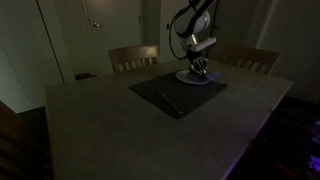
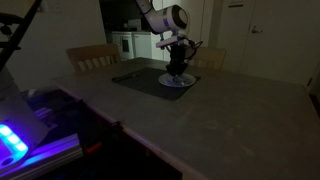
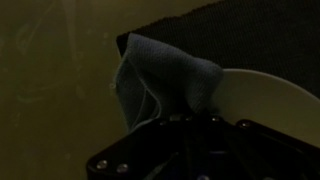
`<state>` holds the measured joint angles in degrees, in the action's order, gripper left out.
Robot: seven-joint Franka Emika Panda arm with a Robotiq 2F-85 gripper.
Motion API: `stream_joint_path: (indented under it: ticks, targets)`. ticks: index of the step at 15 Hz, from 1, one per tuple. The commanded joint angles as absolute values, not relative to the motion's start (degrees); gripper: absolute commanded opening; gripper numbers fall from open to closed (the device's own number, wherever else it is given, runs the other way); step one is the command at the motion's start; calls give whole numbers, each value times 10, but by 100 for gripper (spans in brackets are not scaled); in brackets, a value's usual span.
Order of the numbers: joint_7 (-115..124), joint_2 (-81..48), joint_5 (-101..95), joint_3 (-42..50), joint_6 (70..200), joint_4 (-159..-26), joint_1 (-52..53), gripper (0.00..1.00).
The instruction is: Pick up the towel, wipe the plate with it and put the towel back on the table.
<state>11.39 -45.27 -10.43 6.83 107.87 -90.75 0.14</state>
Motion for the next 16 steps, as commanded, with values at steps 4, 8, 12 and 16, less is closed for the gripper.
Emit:
stream_joint_path:
  ticks: [4,8,12,16]
  targets:
    - [210,-500,-162,90,1096,-838,52,2]
    - [206,-485,-131,71,1162,-850,37,2]
    - [164,-455,-69,46,1274,-899,10,2]
    - [94,-418,18,11,1365,-970,-34,2]
